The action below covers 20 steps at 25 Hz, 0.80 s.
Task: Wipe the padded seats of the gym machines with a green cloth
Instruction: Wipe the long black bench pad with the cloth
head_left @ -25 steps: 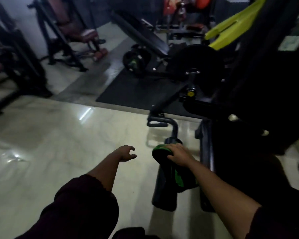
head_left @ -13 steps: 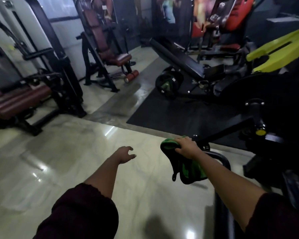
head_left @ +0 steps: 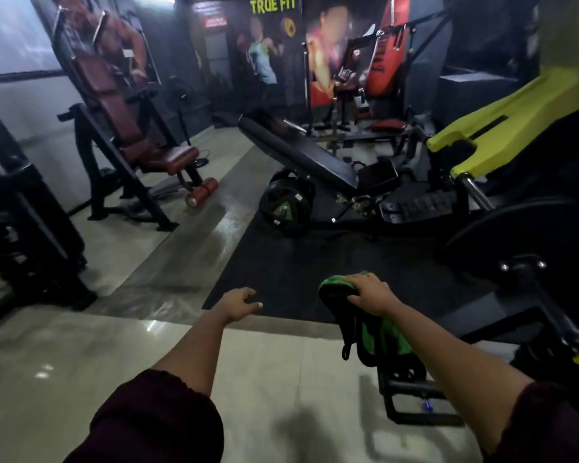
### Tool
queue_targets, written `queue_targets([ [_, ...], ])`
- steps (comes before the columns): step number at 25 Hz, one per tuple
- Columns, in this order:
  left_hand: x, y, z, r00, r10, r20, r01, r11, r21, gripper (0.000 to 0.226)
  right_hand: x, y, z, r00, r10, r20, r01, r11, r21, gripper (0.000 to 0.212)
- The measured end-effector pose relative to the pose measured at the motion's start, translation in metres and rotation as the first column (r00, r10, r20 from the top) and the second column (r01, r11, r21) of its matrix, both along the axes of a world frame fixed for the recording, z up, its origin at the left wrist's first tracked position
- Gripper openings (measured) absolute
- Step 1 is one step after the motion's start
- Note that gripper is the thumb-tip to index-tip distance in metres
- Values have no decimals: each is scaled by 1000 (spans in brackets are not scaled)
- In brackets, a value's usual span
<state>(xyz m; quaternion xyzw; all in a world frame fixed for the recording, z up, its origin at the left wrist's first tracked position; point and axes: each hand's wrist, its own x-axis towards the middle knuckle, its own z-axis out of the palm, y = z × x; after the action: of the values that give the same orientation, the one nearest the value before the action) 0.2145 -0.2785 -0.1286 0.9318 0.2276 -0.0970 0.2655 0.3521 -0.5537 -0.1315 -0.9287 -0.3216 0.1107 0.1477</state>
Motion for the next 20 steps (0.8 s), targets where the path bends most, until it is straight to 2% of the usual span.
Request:
queue_targets([
  [3, 89, 51, 13, 998, 9, 56, -7, 999, -40, 55, 85, 54, 13, 1000, -12, 17, 12, 1000, -14, 49],
  [7, 192, 98, 21, 988, 28, 152, -2, 986, -166, 54, 179, 117, 26, 999, -17, 35, 18, 999, -48, 50],
  [13, 368, 180, 12, 961, 88, 262, 11, 935, -354, 53, 335, 210, 33, 994, -70, 85, 68, 997, 36, 49],
  [20, 581, 269, 10, 960, 161, 227, -3, 821, -571, 48, 511, 284, 47, 981, -181, 68, 178, 983, 54, 51],
])
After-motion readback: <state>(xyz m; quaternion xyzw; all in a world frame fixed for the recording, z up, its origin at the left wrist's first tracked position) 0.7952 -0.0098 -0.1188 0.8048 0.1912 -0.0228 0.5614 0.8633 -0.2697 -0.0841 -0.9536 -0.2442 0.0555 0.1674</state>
